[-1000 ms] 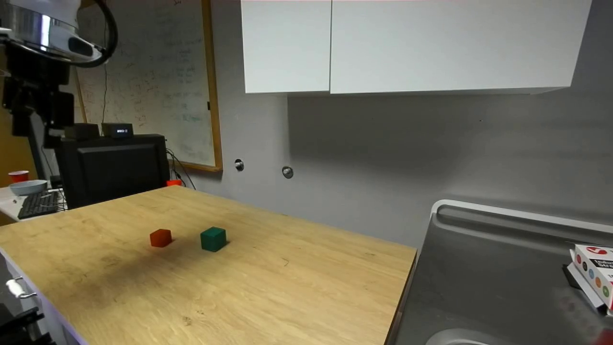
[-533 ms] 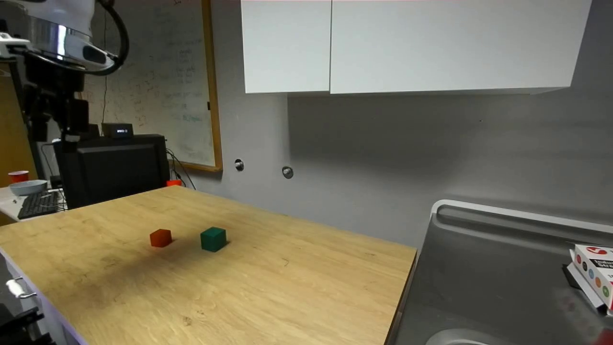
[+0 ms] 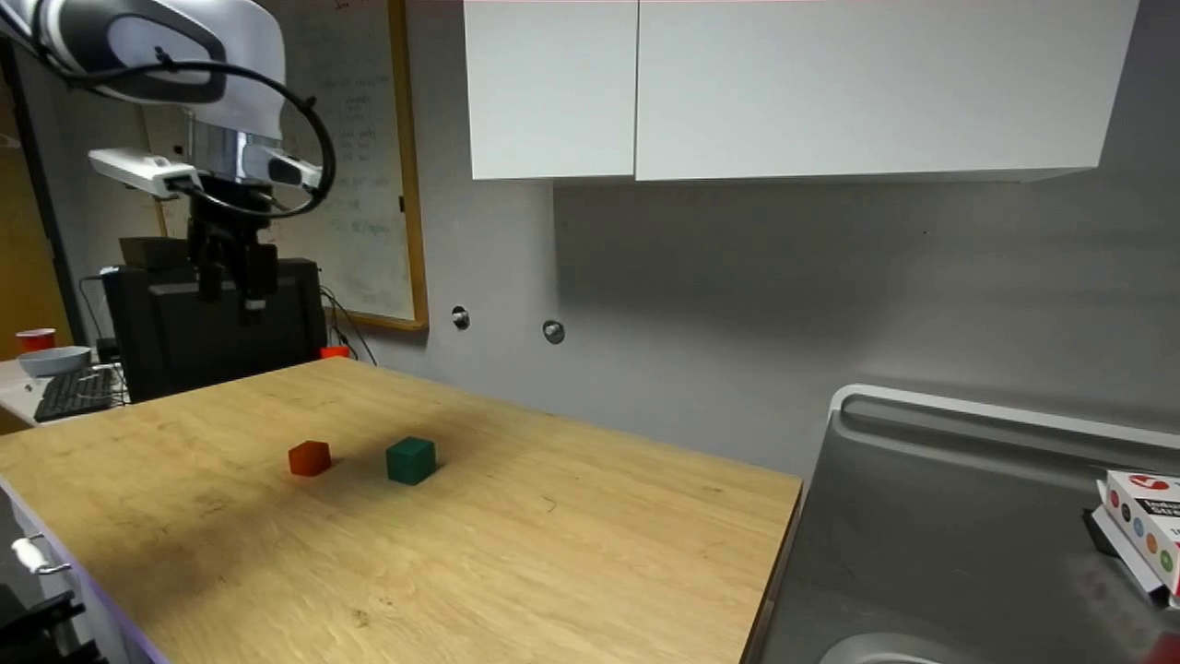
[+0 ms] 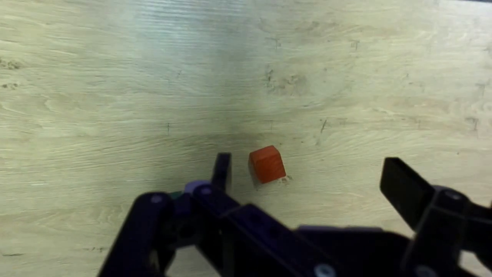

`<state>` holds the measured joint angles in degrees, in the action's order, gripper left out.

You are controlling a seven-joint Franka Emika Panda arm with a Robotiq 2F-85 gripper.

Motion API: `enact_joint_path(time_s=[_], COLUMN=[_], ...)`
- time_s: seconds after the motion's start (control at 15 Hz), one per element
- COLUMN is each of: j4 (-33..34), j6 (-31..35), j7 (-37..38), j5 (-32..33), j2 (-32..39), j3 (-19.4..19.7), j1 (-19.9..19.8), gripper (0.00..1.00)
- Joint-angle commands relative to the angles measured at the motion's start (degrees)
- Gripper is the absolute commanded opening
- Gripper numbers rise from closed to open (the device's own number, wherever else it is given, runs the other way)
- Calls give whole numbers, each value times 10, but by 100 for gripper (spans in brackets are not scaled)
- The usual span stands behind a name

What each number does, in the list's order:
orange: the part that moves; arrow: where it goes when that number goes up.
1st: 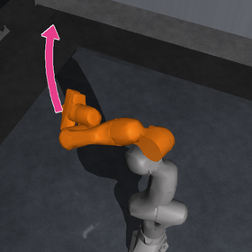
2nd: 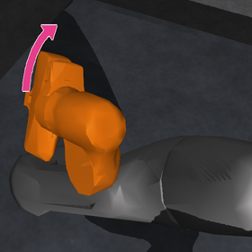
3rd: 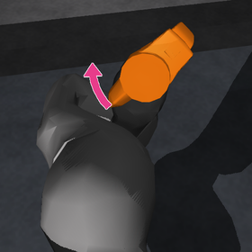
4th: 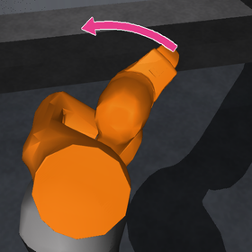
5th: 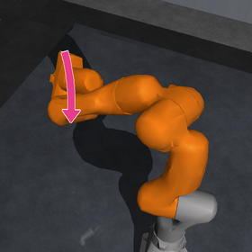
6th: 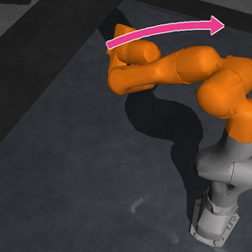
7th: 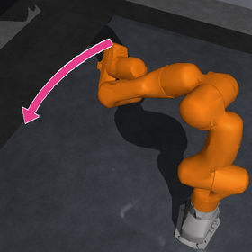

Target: Put the orange block on the green block

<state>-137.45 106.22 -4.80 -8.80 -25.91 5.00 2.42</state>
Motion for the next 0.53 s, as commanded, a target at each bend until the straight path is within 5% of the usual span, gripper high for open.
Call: enact_joint_path(time_s=[0.0, 0.47], j4=[81, 195], j6=[13, 10], j7=[33, 82], j5=[-37, -57], j2=[128, 312], j3=[-11, -21], j1=[-5, -11], gripper=[100, 100])
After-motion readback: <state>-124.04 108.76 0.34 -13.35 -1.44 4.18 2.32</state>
